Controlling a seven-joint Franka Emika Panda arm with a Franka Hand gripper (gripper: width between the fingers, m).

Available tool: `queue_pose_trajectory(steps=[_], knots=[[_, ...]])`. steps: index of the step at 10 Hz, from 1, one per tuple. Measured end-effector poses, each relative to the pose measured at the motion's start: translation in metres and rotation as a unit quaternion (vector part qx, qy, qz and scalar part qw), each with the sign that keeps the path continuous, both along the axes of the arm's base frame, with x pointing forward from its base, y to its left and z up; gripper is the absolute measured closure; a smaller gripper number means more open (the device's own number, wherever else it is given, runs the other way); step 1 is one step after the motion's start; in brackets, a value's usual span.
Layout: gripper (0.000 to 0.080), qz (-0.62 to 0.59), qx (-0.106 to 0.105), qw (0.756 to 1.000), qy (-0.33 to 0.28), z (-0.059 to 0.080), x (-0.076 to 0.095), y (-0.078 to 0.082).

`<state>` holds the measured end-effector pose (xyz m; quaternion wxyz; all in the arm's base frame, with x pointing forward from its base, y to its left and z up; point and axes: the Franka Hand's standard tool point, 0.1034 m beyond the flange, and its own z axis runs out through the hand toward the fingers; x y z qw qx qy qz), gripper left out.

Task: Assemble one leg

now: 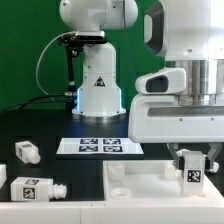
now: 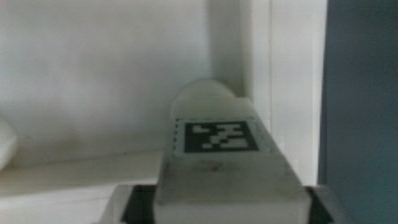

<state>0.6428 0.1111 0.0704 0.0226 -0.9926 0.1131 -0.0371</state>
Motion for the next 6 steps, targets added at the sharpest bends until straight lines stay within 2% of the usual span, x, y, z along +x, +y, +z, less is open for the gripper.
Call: queue_pose_trajectory(steps=[3,4,6], knots=[[0.0516,-0.128,0.004,0.992,0.003,0.0,0.0,-0.001],[0.0516,-0.17,-0.004,0.985,0.004,0.0,-0.001,-0.007],[0.0511,-0.292,-0.017,0.956,0.01,0.001,-0.004,-0.024]])
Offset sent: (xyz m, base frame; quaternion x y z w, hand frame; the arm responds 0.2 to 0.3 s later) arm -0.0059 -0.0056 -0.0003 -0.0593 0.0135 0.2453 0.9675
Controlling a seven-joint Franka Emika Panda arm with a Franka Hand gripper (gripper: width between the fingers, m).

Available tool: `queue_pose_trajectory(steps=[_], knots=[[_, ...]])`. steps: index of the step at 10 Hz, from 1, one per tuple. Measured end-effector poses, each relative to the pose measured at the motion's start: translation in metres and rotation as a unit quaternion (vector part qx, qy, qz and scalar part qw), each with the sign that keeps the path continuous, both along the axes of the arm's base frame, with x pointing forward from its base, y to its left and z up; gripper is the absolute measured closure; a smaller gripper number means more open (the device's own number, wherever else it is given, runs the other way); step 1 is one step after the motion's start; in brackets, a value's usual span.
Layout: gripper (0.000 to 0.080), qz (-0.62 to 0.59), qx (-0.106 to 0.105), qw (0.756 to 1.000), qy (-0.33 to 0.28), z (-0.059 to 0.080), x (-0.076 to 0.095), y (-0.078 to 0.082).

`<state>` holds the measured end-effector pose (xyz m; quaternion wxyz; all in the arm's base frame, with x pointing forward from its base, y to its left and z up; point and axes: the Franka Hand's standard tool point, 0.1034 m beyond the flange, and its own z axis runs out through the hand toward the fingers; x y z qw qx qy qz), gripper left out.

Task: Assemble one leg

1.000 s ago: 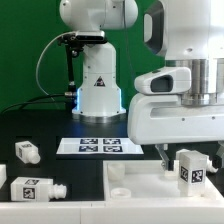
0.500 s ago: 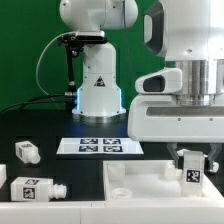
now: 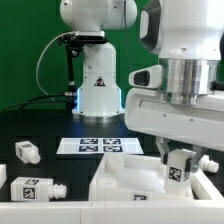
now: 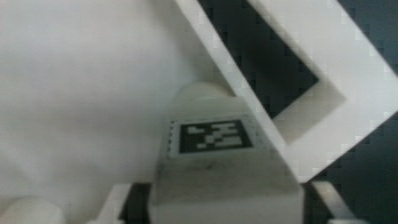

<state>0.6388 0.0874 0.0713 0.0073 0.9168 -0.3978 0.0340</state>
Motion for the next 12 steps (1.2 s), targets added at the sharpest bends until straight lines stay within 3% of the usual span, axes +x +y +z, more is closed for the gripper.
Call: queue_pose_trajectory(steps=[2,4,5,7,9,10,12], knots=[[0.0492,-0.095,-0.012,0.995,-0.014,0.0,-0.003,-0.016],[0.0492,-0.108,-0.017,0.994,-0.012,0.0,-0.005,-0.02],[0.0436,-0.108,-0.017,0.994,-0.012,-0.001,-0.005,-0.019],[0.0183,-0.088,-0.012,0.996,-0.03,0.01,0.003,-0.014],[0.016,-0.074,-0.002,0.996,-0.042,0.038,0.01,-0.006],[0.016,-0.068,-0.001,0.997,-0.039,0.046,0.011,-0.007],[0.0151,-0.067,-0.002,0.997,-0.039,0.042,0.01,-0.007]])
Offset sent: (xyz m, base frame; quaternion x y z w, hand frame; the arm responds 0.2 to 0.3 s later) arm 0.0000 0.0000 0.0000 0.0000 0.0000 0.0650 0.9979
